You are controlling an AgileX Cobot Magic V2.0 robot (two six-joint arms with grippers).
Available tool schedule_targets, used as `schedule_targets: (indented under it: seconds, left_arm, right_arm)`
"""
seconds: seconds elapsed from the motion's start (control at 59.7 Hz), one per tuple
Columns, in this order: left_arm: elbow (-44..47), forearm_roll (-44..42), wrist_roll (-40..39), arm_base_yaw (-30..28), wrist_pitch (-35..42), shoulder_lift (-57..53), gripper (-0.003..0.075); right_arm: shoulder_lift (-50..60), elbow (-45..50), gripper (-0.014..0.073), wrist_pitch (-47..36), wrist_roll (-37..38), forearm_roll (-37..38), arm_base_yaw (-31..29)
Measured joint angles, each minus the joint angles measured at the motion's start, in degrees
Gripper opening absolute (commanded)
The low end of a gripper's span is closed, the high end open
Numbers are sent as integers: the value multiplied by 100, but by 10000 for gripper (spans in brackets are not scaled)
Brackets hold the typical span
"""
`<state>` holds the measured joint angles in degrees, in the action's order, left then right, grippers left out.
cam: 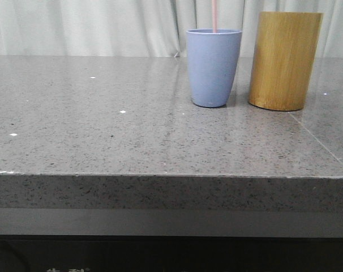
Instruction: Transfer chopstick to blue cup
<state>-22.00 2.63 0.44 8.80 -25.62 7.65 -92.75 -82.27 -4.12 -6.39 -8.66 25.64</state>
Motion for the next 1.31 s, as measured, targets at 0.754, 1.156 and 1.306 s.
schedule_targets:
  seconds: [0.754, 1.156, 1.306]
  left_arm:
    - [0, 0, 0, 0, 0, 0, -19]
    - [0, 0, 0, 0, 4, 0, -19]
    - [0, 0, 0, 0, 4, 0, -19]
  right_arm:
    - [505, -234, 204, 1765, 11, -155, -55]
    - [1396, -896, -67, 4824, 108, -192, -1336]
    - [2138, -205, -67, 4987, 196, -192, -1939]
